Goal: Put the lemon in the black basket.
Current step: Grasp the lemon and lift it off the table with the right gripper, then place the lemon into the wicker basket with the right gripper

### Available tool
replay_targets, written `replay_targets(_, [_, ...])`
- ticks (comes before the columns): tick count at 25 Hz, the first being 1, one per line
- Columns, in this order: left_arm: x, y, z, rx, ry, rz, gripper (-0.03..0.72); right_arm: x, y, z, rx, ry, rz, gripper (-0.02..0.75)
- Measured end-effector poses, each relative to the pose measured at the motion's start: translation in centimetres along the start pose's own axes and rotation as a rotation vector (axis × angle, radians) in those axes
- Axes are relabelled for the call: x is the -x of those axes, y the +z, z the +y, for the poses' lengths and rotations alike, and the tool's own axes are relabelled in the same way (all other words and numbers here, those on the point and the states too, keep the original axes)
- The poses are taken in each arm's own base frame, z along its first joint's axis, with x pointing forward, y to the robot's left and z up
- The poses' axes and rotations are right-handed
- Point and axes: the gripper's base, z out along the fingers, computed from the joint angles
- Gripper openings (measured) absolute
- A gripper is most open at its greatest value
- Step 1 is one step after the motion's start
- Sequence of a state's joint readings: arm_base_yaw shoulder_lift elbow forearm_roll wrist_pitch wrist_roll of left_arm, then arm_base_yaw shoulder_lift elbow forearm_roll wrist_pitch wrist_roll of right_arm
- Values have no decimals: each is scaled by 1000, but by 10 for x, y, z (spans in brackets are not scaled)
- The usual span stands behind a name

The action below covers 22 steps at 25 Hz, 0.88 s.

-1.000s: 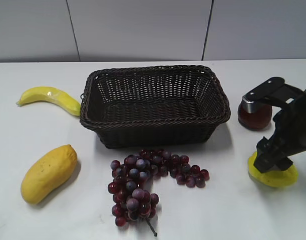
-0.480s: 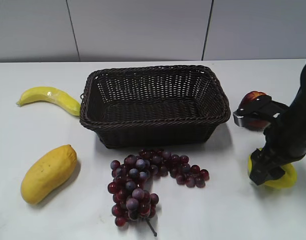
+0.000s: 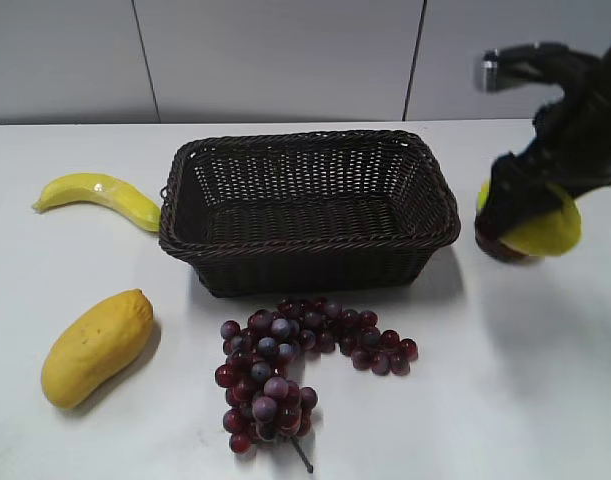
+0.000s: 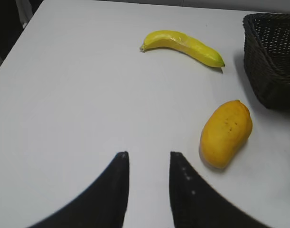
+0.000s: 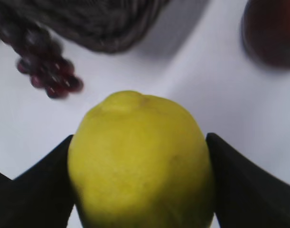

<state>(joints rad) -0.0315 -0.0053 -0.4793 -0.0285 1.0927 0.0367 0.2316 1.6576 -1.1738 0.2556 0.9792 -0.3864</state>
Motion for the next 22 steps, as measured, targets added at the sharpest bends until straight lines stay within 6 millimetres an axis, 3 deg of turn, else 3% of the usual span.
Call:
replay_targets(4, [0, 0, 0, 0, 0, 0, 232, 38, -29, 22, 35, -33, -202, 608])
replay_targets(8, [0, 0, 0, 0, 0, 0, 232, 75, -27, 51, 29, -112, -370, 608])
replay_targets(11, [0, 0, 0, 0, 0, 0, 232, 96, 4, 59, 22, -126, -407, 608])
replay_targets(13, [0, 0, 0, 0, 0, 0, 232, 104, 36, 58, 16, -119, -386, 607])
replay_targets(17, [0, 0, 0, 0, 0, 0, 232, 107, 82, 49, 6, -100, -328, 647])
replay_targets(20, [0, 0, 0, 0, 0, 0, 232, 107, 100, 46, 7, -93, -295, 659])
replay_targets(22, [0, 0, 0, 0, 0, 0, 231, 108, 100, 47, 9, -95, -291, 660])
